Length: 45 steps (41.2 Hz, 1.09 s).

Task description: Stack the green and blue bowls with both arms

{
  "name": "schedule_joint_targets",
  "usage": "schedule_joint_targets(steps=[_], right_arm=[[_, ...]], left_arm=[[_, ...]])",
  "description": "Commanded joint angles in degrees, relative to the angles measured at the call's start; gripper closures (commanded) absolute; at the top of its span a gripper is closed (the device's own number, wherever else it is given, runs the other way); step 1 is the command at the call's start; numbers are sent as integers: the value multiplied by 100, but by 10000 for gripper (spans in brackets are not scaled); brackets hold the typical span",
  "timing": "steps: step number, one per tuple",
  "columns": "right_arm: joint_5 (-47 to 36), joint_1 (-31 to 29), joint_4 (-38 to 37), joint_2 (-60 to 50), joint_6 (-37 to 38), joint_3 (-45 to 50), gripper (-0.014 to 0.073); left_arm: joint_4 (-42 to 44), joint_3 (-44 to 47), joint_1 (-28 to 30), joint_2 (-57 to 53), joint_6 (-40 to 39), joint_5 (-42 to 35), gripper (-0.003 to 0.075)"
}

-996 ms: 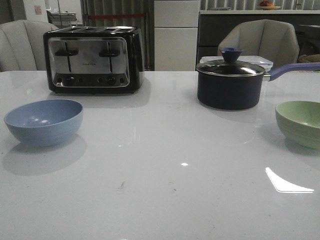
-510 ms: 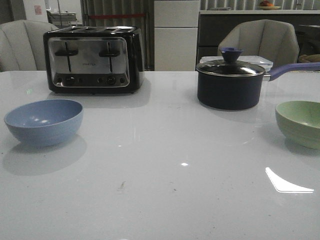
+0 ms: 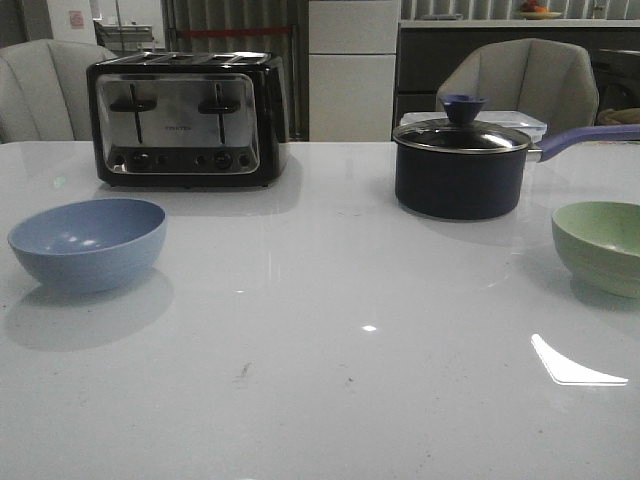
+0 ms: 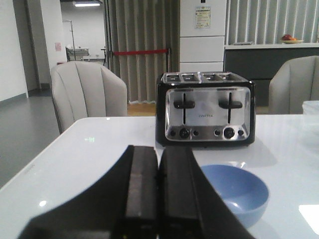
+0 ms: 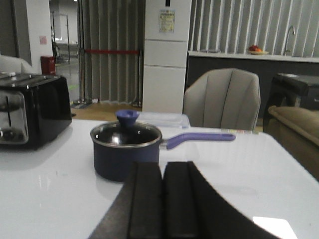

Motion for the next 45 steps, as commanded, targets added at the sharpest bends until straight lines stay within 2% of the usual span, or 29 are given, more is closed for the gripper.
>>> schedule_joint_targets(steps=[1, 12, 21, 36, 45], right_arm=[[-114, -22, -4, -97, -27, -768, 536], [1201, -22, -4, 754, -27, -2617, 536], [2705, -22, -4, 1890, -27, -3756, 536], [4306, -22, -4, 3300, -27, -3795, 536], [4836, -22, -4, 3823, -27, -3755, 536]], left_arm=[[-43, -654, -42, -111, -21, -560, 623], [-43, -2664, -42, 492, -21, 437, 623], [-43, -3764, -42, 1558, -21, 1858, 623], [-43, -3604, -42, 2690, -21, 2814, 623], [-43, -3349, -42, 3035, -21, 2864, 623]])
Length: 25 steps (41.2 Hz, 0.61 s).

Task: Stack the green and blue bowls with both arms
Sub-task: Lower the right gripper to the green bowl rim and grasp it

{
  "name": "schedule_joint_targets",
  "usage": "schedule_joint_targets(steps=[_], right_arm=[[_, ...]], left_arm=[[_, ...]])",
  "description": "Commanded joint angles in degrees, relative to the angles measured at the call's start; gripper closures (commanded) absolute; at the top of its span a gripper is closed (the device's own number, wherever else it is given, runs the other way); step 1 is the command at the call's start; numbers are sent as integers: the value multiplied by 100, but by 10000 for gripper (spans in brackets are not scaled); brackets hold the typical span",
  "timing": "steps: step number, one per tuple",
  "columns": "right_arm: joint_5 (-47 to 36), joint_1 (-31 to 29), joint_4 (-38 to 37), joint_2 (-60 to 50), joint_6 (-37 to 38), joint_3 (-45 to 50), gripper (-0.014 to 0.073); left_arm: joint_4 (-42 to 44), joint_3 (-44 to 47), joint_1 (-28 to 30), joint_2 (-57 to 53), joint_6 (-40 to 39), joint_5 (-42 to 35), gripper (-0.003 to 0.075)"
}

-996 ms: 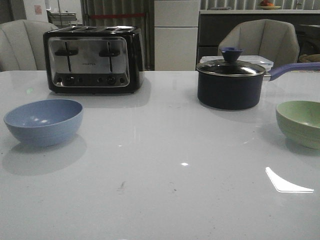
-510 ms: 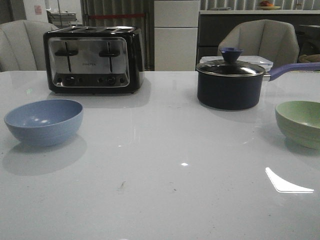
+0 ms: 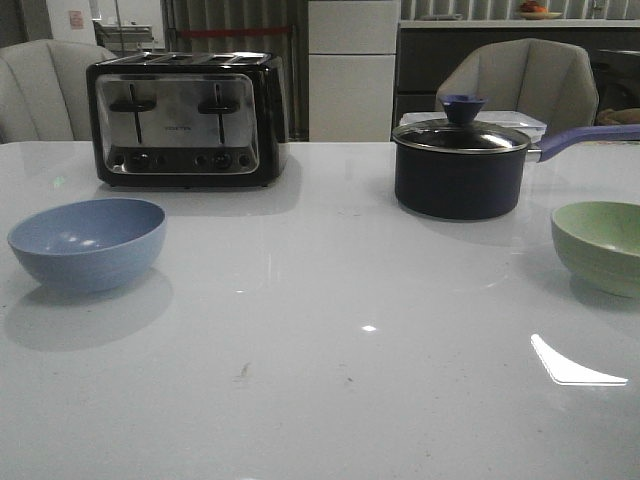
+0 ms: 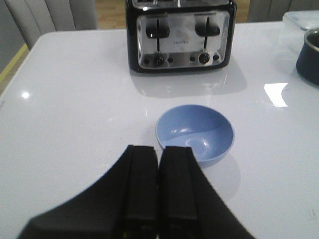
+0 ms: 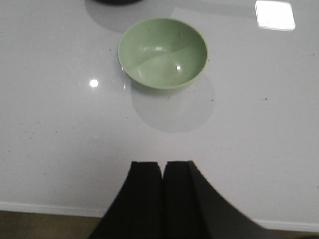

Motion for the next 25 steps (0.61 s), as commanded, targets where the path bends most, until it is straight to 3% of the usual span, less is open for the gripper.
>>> schedule_joint_targets(steps=[1, 5, 7, 9, 14, 17, 25], right_arm=[[-155, -22, -8, 226, -27, -149, 536], [-77, -22, -8, 401, -27, -149, 522], [-50, -22, -8, 476, -27, -149, 474], [-49, -22, -8, 544, -27, -149, 390], [-69, -22, -35, 754, -27, -149, 120], [-91, -22, -104, 926, -27, -149, 29], [-17, -236, -158, 1776, -27, -517, 12]], left_arm=[[-43, -91, -42, 183, -21, -426, 623], [-43, -79, -42, 270, -21, -412, 613], [-43, -79, -42, 293, -21, -412, 582], [-43, -79, -42, 315, -21, -412, 504], [-17, -79, -42, 328, -21, -423, 212], [-5, -79, -42, 328, -21, -423, 110], [-5, -79, -42, 328, -21, -423, 108]])
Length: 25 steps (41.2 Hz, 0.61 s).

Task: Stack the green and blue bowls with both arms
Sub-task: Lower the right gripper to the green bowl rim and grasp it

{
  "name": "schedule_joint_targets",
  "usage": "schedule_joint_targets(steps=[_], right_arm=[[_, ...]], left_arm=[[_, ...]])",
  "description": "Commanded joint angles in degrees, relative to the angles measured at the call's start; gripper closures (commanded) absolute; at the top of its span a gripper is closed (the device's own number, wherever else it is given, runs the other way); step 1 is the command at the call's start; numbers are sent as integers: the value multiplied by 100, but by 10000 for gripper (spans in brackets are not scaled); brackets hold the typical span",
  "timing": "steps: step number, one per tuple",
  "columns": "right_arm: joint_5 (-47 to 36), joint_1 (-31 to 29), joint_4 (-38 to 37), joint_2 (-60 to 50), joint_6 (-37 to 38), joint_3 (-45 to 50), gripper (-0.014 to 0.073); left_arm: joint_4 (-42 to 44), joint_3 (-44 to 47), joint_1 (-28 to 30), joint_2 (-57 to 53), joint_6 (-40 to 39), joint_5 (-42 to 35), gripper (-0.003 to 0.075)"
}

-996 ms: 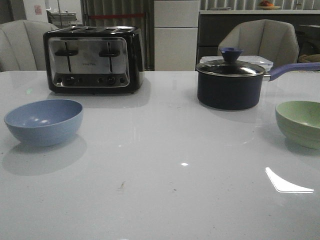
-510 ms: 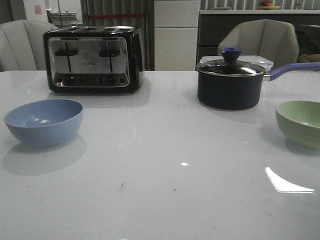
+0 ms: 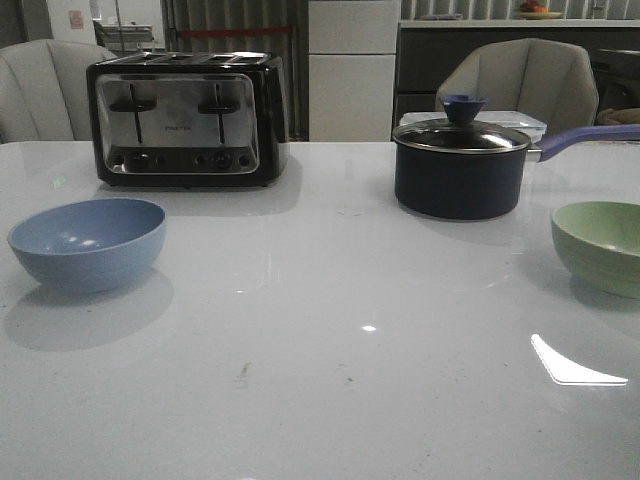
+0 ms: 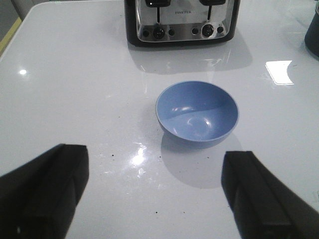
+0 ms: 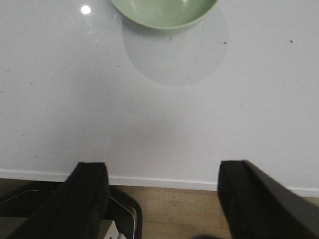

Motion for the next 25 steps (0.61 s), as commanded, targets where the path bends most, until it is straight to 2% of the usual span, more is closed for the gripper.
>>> schedule_joint_targets(steps=[1, 8, 17, 25], right_arm=[[-224, -207, -85, 477, -27, -471, 12], [-86, -745, 213, 1470, -81, -1051, 12], [-154, -1379, 1047, 2723, -749, -1848, 13], [-563, -1480, 1186, 3668, -896, -2372, 22]], left_arm=[[-26, -164, -42, 42, -21, -436, 108], [-26, -164, -42, 42, -21, -436, 108], [-26, -164, -42, 42, -21, -436, 108], [-26, -164, -42, 42, -21, -447, 108]])
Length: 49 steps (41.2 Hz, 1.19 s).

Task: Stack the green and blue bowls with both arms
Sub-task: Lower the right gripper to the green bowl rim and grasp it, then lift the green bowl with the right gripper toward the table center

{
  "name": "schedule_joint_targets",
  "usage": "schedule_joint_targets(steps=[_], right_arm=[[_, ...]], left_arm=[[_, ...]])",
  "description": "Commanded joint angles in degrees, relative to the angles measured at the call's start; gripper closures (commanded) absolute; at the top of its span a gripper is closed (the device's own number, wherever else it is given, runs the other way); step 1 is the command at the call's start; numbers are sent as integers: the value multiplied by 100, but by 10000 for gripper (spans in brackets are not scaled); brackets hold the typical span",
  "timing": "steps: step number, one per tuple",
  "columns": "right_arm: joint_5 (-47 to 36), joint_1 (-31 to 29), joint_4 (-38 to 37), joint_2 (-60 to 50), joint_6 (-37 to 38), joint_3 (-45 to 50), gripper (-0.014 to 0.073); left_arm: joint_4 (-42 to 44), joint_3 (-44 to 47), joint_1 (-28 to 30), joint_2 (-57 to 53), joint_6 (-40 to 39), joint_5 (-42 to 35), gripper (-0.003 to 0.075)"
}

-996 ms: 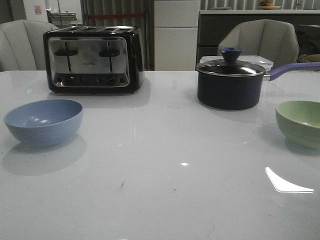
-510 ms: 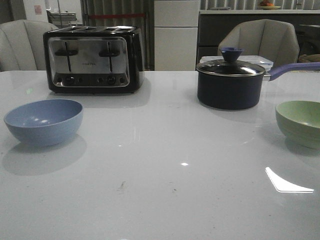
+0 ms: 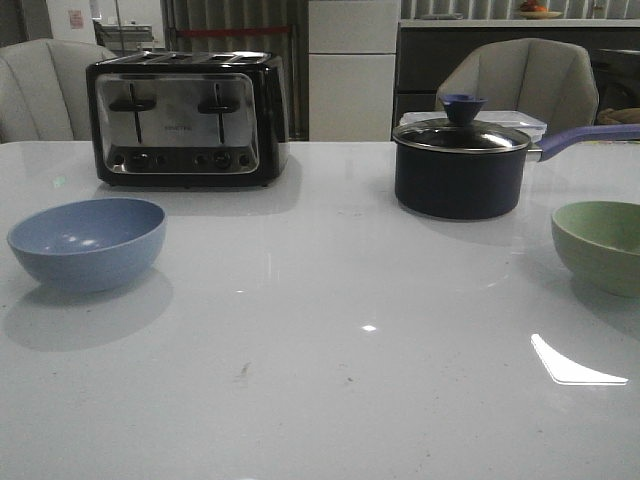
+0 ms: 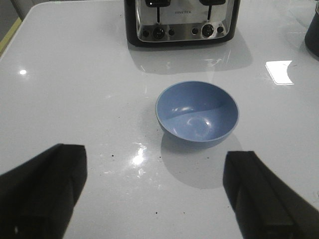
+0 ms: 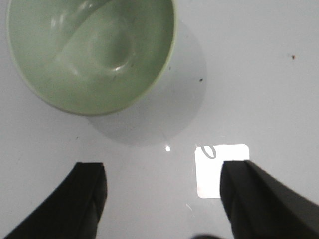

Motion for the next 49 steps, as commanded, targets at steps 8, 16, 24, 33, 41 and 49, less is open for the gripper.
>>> schedule_joint_targets(steps=[8, 16, 24, 33, 41, 49], right_arm=[[-672, -41, 298, 1028, -117, -800, 22], [-697, -41, 298, 1731, -150, -1220, 22], [-599, -28, 298, 2189, -150, -1568, 22], [-402, -16, 319, 2382, -152, -1774, 195], [-420, -16, 377, 2382, -152, -1778, 421], [-374, -10, 473, 2320, -152, -1780, 505]], left_arm=[[-24, -164, -42, 42, -21, -486, 108], [-24, -164, -42, 42, -21, -496, 108], [-24, -164, -42, 42, -21, -496, 108], [-24, -164, -42, 42, -21, -496, 108], [-24, -164, -42, 42, -21, -496, 108], [-24, -164, -42, 42, -21, -496, 108]])
